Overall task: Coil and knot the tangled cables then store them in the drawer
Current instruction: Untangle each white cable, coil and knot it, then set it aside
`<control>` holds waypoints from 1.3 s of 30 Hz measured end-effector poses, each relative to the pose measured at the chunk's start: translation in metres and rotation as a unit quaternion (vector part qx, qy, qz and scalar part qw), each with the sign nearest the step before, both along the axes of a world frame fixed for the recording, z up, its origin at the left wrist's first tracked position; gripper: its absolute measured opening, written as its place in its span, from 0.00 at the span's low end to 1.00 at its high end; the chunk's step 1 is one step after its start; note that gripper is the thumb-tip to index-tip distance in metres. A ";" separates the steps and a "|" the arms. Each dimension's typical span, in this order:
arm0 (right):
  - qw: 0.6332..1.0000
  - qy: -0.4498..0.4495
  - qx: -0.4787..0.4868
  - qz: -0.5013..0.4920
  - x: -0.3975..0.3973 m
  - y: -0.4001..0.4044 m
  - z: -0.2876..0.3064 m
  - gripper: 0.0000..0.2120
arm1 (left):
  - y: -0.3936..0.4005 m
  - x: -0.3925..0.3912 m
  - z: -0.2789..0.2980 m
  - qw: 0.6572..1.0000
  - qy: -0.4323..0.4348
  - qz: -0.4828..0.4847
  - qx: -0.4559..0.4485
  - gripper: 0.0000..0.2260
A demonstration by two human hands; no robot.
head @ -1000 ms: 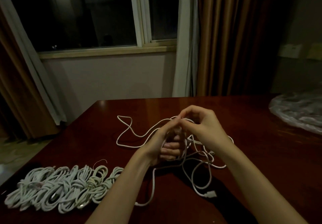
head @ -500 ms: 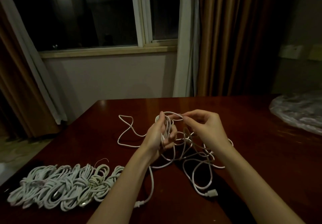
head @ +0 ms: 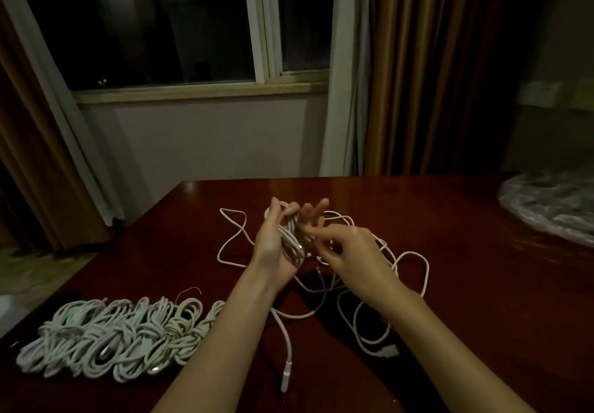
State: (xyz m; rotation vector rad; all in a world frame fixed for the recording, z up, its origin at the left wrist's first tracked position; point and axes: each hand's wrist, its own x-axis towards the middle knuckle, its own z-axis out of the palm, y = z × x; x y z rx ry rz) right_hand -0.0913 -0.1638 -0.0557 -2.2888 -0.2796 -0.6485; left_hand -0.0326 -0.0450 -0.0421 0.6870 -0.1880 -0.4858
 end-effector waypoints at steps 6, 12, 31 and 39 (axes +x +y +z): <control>1.000 -0.013 -0.018 0.018 -0.002 -0.006 0.005 0.11 | 0.002 0.001 -0.003 0.989 0.089 0.032 -0.116 0.21; 0.999 -0.015 -0.037 0.026 -0.001 -0.002 0.002 0.06 | 0.006 0.007 -0.004 0.983 0.090 0.014 -0.157 0.22; 0.991 -0.040 -0.065 0.109 -0.004 -0.005 0.012 0.06 | -0.002 0.003 0.001 0.984 -0.073 0.082 0.140 0.22; 0.997 0.045 -0.008 0.061 -0.008 -0.014 0.018 0.11 | 0.014 0.008 0.006 0.989 -0.055 0.079 0.113 0.22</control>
